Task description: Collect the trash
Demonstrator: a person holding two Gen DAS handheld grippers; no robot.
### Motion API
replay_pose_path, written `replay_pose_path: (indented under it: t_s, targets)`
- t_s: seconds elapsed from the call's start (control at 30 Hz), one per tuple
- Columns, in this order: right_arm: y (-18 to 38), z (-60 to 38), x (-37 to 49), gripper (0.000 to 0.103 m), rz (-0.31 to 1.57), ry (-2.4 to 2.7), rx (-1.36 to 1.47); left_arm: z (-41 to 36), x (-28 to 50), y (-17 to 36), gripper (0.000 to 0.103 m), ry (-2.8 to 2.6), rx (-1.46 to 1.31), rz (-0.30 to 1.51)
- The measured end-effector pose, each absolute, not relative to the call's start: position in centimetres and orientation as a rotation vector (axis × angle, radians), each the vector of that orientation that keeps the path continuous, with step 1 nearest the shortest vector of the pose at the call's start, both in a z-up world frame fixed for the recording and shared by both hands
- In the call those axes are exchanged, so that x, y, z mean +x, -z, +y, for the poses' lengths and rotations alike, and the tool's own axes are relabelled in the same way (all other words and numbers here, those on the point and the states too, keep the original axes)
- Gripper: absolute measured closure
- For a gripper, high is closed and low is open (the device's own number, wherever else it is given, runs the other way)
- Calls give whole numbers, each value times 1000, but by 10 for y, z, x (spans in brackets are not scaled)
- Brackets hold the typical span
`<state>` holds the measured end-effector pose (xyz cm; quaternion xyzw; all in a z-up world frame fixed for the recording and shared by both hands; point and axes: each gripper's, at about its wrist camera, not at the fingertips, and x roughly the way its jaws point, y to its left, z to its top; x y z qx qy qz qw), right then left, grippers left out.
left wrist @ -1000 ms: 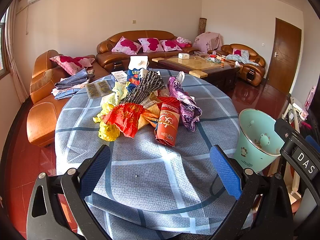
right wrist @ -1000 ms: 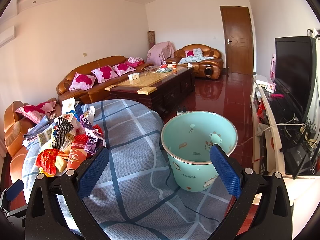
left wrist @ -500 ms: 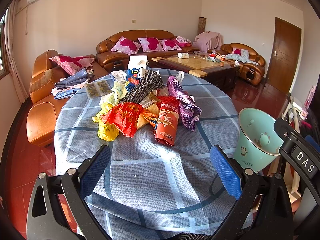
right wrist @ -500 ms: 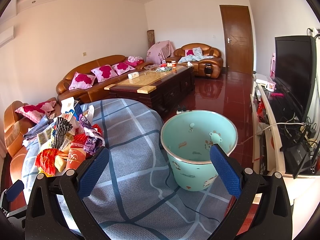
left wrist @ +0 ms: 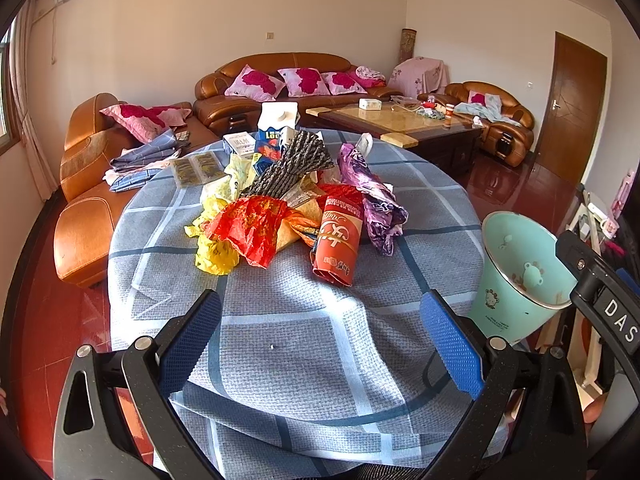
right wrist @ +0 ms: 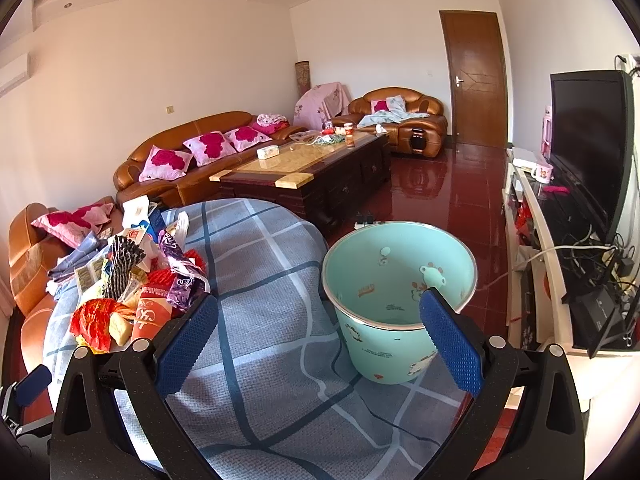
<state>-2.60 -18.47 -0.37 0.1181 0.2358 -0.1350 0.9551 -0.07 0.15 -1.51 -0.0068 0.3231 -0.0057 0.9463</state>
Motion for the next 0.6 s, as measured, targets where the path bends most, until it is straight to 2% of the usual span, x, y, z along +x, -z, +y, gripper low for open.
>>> replay_pose_path:
  t_s: [0.6]
  targets:
    - [8,-187,-18,4,472,270,223,8,10,15,6,-14,-38,711]
